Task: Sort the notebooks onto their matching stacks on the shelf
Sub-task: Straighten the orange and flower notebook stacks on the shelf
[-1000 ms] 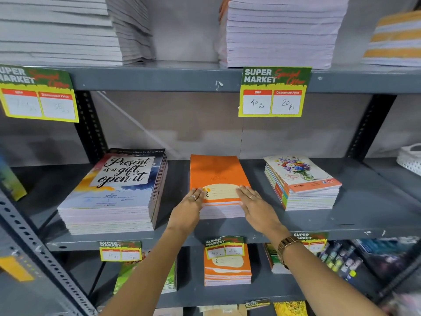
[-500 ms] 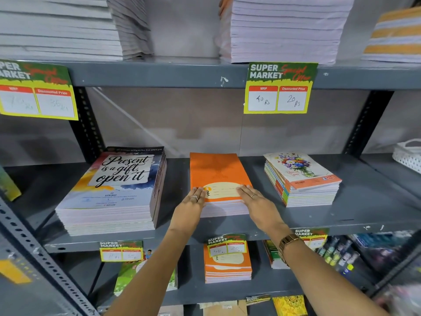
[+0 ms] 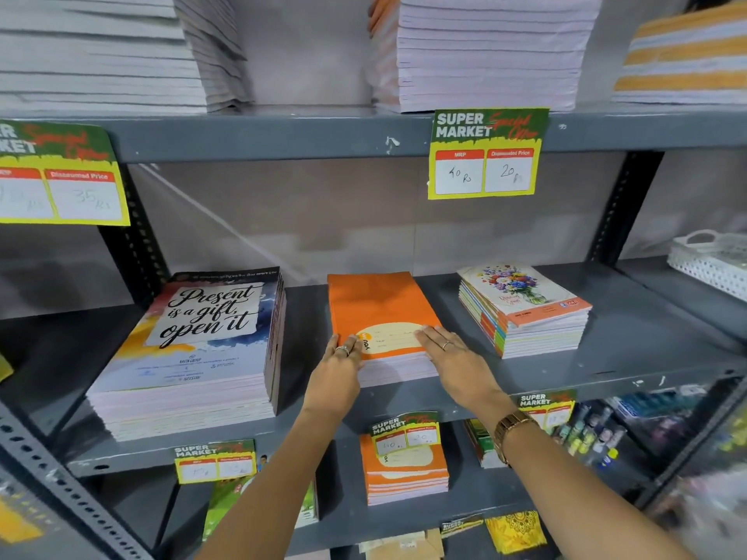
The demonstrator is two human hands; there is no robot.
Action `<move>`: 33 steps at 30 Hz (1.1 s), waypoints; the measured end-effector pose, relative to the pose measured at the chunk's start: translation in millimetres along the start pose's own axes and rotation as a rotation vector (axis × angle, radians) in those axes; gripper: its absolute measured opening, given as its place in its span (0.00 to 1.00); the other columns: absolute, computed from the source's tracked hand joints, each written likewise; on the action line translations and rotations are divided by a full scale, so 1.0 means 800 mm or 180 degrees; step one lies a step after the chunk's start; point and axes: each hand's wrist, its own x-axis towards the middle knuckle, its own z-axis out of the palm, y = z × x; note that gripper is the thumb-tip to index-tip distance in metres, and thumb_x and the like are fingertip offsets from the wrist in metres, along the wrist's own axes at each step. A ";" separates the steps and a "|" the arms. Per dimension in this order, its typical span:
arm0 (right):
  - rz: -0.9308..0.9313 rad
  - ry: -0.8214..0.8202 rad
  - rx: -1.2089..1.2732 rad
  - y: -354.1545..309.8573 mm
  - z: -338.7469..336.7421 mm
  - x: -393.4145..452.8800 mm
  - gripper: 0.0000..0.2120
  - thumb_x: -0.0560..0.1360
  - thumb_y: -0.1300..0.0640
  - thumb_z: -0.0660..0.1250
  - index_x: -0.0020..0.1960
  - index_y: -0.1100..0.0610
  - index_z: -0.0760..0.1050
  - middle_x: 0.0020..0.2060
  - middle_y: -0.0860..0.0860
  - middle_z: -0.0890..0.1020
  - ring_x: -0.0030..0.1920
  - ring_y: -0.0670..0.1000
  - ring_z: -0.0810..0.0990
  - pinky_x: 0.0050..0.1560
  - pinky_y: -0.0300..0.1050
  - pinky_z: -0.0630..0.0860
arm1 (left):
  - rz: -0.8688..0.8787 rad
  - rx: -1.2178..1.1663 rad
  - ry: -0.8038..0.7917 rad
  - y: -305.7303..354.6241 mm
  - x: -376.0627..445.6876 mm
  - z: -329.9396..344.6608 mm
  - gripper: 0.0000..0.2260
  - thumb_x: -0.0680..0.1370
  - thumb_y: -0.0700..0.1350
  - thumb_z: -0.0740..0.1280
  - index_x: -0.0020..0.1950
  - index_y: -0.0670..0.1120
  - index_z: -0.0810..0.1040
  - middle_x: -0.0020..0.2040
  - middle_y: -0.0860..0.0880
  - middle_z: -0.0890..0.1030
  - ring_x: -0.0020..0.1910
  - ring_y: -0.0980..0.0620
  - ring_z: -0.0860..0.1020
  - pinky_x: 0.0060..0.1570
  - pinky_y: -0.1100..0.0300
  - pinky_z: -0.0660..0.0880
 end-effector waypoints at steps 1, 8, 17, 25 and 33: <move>0.0017 0.0015 -0.0018 -0.001 0.000 -0.001 0.30 0.81 0.65 0.55 0.77 0.52 0.47 0.78 0.49 0.50 0.78 0.51 0.47 0.76 0.45 0.48 | -0.0002 -0.0035 0.0025 0.000 0.000 -0.002 0.25 0.80 0.38 0.56 0.76 0.46 0.53 0.77 0.48 0.57 0.77 0.46 0.49 0.73 0.51 0.58; 0.0776 0.0699 0.0025 0.017 -0.008 -0.032 0.26 0.82 0.57 0.50 0.77 0.57 0.46 0.78 0.53 0.47 0.78 0.52 0.43 0.71 0.43 0.36 | 0.0154 0.0199 0.0363 0.019 -0.004 -0.006 0.24 0.80 0.53 0.54 0.74 0.45 0.58 0.76 0.47 0.60 0.77 0.46 0.51 0.75 0.46 0.41; 0.1339 0.0924 0.0245 0.110 -0.032 -0.053 0.27 0.79 0.65 0.56 0.76 0.61 0.52 0.77 0.55 0.54 0.77 0.53 0.51 0.76 0.46 0.47 | 0.0613 0.0003 0.0502 0.117 0.027 0.006 0.23 0.81 0.51 0.50 0.75 0.45 0.55 0.77 0.46 0.56 0.77 0.47 0.48 0.75 0.50 0.40; 0.0900 0.0849 0.0012 0.217 -0.041 -0.035 0.32 0.75 0.50 0.38 0.75 0.62 0.55 0.75 0.56 0.60 0.76 0.54 0.56 0.76 0.44 0.48 | 0.0932 -0.0363 0.0349 0.220 0.085 0.038 0.23 0.81 0.50 0.52 0.75 0.44 0.55 0.77 0.46 0.59 0.77 0.49 0.52 0.75 0.56 0.45; 0.0370 0.0831 -0.0314 0.283 -0.027 -0.028 0.36 0.81 0.48 0.34 0.60 0.63 0.77 0.57 0.56 0.83 0.58 0.55 0.81 0.69 0.44 0.54 | 0.0554 -0.0529 0.0113 0.268 0.117 0.065 0.23 0.81 0.51 0.52 0.75 0.48 0.53 0.78 0.48 0.54 0.76 0.47 0.55 0.73 0.52 0.62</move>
